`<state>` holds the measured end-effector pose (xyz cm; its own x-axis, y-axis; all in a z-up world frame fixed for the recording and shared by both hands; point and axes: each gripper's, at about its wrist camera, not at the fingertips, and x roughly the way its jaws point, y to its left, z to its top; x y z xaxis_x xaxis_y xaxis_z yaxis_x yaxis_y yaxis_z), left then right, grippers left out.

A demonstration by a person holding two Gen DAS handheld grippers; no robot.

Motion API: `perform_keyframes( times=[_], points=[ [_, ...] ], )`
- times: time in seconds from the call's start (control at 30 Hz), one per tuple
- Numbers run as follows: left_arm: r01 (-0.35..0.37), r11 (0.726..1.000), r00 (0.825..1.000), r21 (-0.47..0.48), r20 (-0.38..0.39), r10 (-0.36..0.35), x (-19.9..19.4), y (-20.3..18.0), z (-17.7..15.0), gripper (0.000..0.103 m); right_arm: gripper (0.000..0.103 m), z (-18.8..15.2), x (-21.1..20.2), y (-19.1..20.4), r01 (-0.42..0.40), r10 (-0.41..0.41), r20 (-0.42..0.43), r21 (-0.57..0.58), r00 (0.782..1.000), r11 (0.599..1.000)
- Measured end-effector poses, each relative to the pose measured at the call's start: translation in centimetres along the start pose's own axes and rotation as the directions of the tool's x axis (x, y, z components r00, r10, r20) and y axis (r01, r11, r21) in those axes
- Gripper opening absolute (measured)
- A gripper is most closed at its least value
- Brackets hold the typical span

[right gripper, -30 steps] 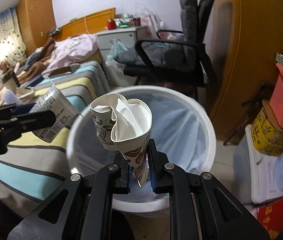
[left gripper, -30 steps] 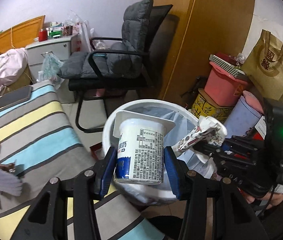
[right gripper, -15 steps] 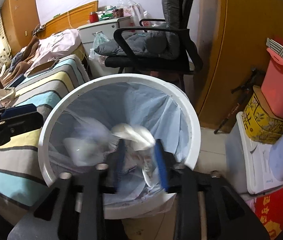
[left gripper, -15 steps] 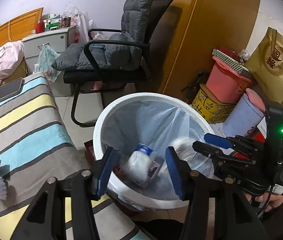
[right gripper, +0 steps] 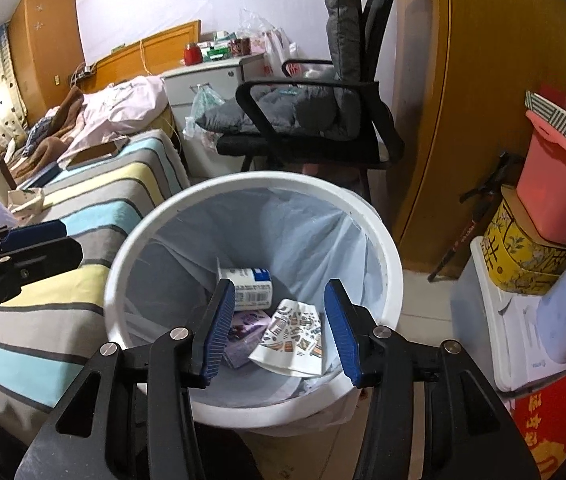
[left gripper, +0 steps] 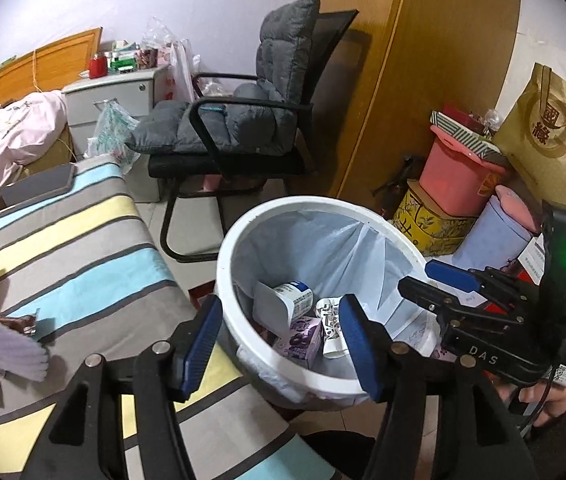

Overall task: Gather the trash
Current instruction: 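Withdraw both grippers from the bin back toward the table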

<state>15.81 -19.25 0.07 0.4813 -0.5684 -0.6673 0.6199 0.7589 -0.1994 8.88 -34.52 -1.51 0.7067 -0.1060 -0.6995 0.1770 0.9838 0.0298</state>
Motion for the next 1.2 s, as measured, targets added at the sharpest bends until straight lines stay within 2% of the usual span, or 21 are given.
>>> perform_keyframes(
  times=[0.3, 0.73, 0.83, 1.03, 1.2],
  points=[
    [-0.085, 0.996, 0.994, -0.024, 0.071, 0.086, -4.3, 1.7, -0.8, 0.065, 0.049, 0.5, -2.1, 2.6, -0.026, 0.028, 0.074, -0.023, 0.997, 0.999],
    [-0.145, 0.985, 0.979, -0.095, 0.131, 0.157, -9.4, 5.1, -3.1, 0.066, 0.049, 0.9, -3.7, 6.7, -0.084, 0.095, 0.124, -0.093, 0.988, 0.992],
    [-0.173, 0.979, 0.972, -0.112, 0.141, 0.188, -10.7, 6.2, -3.8, 0.066, 0.049, 0.9, -4.0, 8.0, -0.104, 0.118, 0.135, -0.107, 0.984, 0.989],
    [-0.259, 0.952, 0.947, -0.165, 0.151, 0.283, -13.1, 9.2, -5.4, 0.067, 0.049, 1.0, -3.7, 11.1, -0.16, 0.181, 0.136, -0.148, 0.974, 0.976],
    [-0.299, 0.929, 0.931, -0.217, 0.147, 0.334, -14.8, 11.9, -6.8, 0.068, 0.049, 1.3, -3.1, 13.8, -0.2, 0.227, 0.126, -0.194, 0.966, 0.96]
  ],
)
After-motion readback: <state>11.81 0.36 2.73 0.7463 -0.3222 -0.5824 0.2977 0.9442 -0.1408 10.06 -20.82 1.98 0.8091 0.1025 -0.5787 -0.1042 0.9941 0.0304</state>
